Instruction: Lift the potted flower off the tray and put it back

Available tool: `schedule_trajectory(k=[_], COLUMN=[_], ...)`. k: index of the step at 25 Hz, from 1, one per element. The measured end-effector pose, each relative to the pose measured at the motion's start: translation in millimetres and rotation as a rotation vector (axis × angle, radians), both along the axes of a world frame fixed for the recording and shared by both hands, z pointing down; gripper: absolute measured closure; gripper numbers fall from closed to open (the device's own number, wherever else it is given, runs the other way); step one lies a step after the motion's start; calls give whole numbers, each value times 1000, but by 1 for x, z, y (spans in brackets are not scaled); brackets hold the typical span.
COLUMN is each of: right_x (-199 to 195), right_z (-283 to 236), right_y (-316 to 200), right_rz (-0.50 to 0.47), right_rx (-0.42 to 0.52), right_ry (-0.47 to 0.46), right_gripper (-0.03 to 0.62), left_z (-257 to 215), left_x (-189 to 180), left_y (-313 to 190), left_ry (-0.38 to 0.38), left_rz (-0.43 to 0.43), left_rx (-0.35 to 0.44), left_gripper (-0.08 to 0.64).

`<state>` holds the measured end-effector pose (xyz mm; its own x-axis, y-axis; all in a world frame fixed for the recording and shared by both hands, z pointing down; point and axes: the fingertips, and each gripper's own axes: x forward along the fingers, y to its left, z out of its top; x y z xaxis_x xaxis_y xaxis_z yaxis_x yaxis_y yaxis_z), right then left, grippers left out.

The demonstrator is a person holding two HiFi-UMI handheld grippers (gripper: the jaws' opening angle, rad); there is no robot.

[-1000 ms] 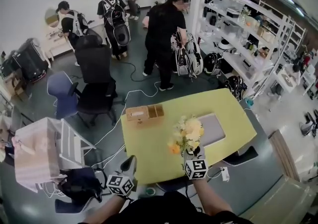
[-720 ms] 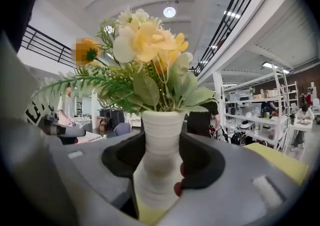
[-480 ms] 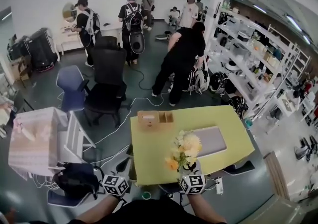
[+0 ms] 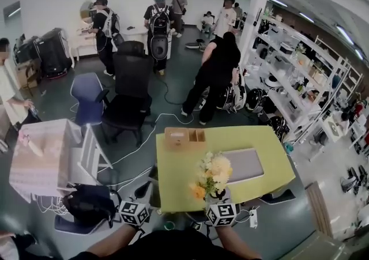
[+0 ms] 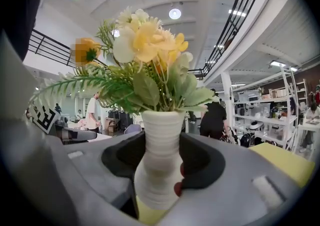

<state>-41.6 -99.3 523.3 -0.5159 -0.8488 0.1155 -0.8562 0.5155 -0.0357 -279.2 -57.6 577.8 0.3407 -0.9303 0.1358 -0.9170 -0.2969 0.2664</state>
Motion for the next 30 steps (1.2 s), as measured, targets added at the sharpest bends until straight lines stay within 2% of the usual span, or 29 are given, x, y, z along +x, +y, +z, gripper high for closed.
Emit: schedule_trajectory(k=[2, 11, 21, 30], right_x=[-1, -1, 5, 31], right_z=[1, 2, 4, 14], right_y=[2, 8, 9, -6], right_rz=[-3, -13, -14, 2], right_rx=[0, 0, -5, -18], right_ry=[3, 7, -5, 0], right_gripper=[377, 377, 377, 377], left_z=[0, 3, 5, 11], left_x=[1, 1, 5, 30], left_y=[2, 9, 12, 2], left_ry=[26, 49, 51, 60], left_rz=[2, -11, -18, -13], left_rx=[5, 3, -6, -20], left_gripper=[554, 552, 553, 553])
